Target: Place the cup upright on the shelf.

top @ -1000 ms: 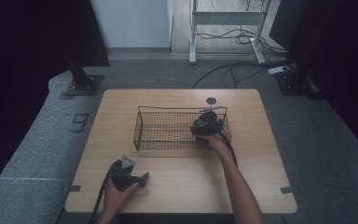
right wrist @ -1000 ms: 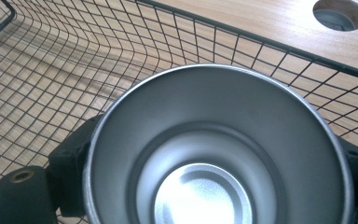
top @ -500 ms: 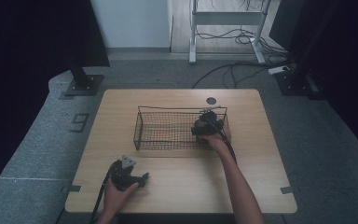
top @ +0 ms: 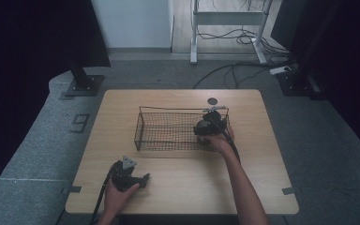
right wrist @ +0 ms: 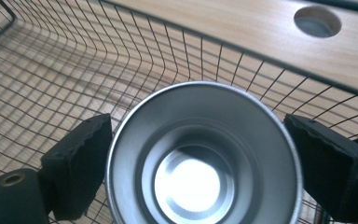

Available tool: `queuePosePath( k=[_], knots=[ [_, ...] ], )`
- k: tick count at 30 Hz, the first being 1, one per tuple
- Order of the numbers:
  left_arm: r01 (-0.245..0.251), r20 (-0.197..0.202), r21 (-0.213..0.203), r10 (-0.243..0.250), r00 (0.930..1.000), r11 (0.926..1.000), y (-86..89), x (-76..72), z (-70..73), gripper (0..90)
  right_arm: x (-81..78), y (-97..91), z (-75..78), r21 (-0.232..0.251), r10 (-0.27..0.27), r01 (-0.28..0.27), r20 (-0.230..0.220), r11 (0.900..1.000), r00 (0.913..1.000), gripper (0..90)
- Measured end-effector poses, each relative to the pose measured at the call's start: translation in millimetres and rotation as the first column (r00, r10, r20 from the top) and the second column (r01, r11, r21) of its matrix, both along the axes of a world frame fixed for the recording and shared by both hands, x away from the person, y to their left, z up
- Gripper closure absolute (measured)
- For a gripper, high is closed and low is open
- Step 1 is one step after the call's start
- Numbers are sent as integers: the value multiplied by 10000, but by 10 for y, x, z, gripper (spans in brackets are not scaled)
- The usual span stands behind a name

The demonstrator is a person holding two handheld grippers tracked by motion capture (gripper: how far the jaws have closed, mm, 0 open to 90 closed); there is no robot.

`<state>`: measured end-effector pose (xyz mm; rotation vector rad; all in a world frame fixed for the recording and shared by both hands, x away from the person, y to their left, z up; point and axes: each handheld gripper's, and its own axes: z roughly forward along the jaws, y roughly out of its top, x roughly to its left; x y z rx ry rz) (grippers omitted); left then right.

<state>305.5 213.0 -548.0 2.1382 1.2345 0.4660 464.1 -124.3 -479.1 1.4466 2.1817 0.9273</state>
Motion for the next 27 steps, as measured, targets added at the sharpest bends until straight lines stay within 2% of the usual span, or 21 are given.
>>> queuePosePath(
  k=[1,2,7,14,27],
  knots=[
    [-3,2,-2,3,10000,10000,0,0,0,29,-11,-7,18,51,3,-3,88,10000,10000,96],
    [3,6,7,-3,10000,10000,0,0,0,29,-47,-16,73,215,1,-10,414,9998,9991,96],
    [4,6,8,-4,10000,10000,0,0,0,29,-113,-43,163,510,70,-114,848,9986,9964,96],
    [2,-6,4,-2,10000,10000,0,0,1,29,-241,-110,250,1039,181,-345,1551,9940,9877,107],
    [14,7,11,-14,10000,10000,-1,-2,1,33,-493,-229,286,1434,608,-901,1968,9855,9786,128]
  ],
)
